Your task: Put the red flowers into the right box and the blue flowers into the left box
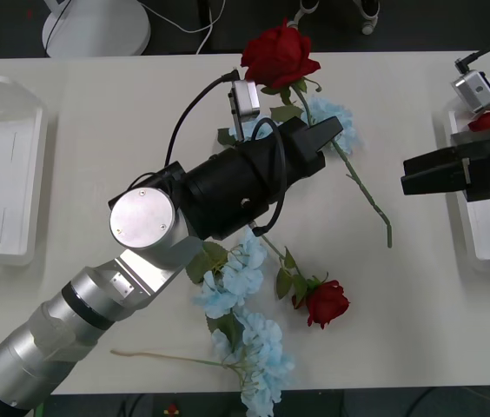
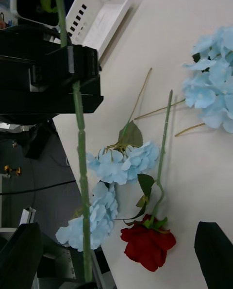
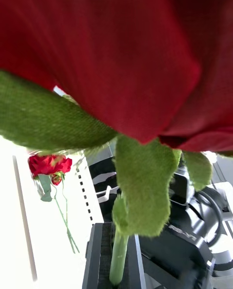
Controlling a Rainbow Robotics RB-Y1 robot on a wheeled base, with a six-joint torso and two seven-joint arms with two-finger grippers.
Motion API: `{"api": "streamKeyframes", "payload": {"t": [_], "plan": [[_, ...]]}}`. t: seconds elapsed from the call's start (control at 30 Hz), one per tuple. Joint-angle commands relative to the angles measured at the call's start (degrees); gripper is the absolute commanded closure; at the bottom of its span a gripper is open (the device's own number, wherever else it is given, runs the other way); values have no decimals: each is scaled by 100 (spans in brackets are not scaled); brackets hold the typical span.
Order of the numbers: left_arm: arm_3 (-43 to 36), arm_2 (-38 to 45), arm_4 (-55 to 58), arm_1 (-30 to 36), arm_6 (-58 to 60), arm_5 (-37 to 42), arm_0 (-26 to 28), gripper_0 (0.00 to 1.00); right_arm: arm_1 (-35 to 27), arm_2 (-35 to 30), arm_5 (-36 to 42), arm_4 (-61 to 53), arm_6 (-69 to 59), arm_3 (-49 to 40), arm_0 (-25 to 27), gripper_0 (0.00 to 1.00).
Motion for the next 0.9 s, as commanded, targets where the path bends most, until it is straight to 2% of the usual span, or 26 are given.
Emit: {"api": "streamKeyframes", "payload": {"t": [0.03, 0.27, 0.8, 0.83, 0.9], "plan": [[-63, -90, -38, -158, -54, -47, -217, 100, -236, -40, -22, 30, -128, -565, 128, 9], [-63, -54, 15, -158, -54, -47, -217, 100, -218, 188, -251, 197, -163, -960, 392, 9], [-63, -28, 50, -158, -54, -47, -225, 100, -201, 1058, -857, 408, -251, -1092, 392, 10], [-63, -19, 50, -158, -45, -55, -225, 100, -183, 1067, -857, 434, -277, -1110, 392, 14], [-63, -19, 59, -158, -45, -55, -225, 100, -174, 1085, -857, 460, -304, -1127, 392, 28]]}}
